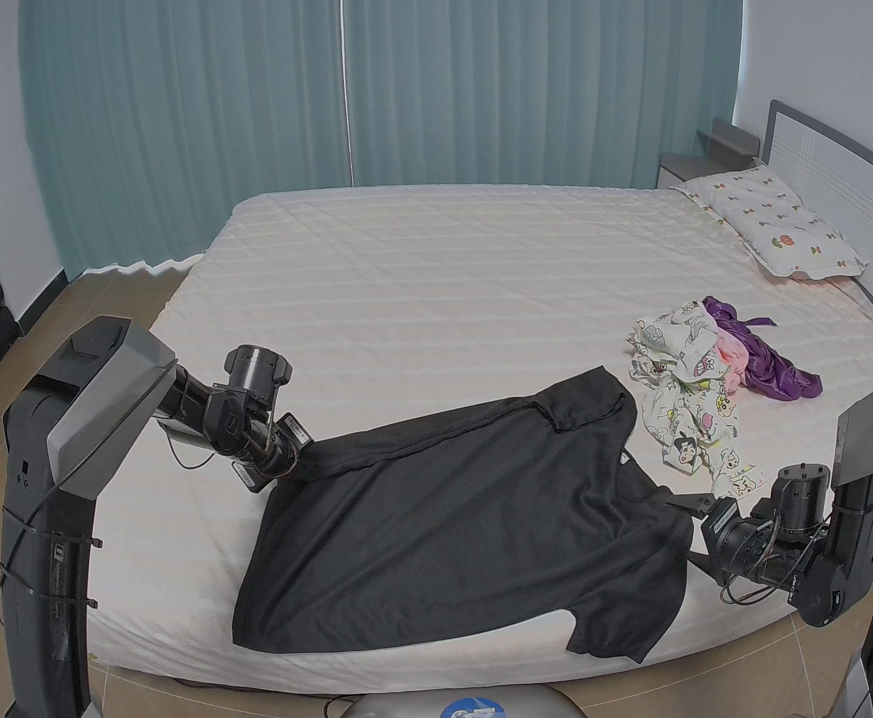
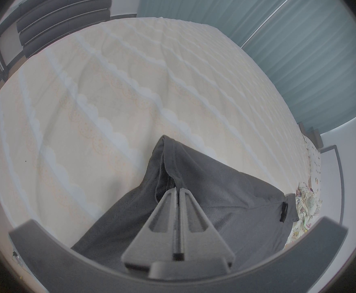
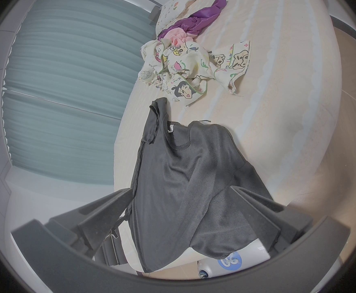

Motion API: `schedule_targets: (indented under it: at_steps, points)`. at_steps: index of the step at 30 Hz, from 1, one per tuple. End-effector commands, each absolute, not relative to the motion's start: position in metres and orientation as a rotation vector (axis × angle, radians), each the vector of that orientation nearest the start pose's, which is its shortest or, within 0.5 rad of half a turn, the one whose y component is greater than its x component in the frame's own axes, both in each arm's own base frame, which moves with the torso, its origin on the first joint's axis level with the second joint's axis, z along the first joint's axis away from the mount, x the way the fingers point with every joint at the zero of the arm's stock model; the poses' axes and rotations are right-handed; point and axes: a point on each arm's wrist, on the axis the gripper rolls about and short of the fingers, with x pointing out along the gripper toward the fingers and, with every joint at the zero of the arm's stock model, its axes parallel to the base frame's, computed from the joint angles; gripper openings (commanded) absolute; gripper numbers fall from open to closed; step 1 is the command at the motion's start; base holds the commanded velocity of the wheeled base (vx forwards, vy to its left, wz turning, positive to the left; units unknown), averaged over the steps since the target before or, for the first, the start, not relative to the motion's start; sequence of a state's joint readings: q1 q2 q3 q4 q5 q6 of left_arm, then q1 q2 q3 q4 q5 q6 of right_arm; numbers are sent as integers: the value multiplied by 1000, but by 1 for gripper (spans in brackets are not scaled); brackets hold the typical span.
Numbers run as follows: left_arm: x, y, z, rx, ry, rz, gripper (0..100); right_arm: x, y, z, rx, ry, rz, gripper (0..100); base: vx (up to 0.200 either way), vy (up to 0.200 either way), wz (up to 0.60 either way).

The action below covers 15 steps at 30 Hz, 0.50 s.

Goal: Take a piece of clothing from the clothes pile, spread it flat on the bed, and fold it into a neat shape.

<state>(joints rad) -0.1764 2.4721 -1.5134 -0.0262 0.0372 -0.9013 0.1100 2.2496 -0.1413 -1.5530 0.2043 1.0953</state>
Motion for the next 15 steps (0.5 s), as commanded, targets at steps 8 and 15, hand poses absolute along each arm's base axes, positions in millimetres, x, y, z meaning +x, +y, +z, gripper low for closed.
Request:
schedule_targets:
  at_steps: [8, 15]
  points:
    - [482, -54, 34, -785, 792, 306, 0, 249, 32, -8, 1084, 654, -20, 100, 0, 0, 0]
    - [515, -39, 26, -801, 755, 338, 0, 249, 32, -8, 1084, 654, -20, 100, 0, 0, 0]
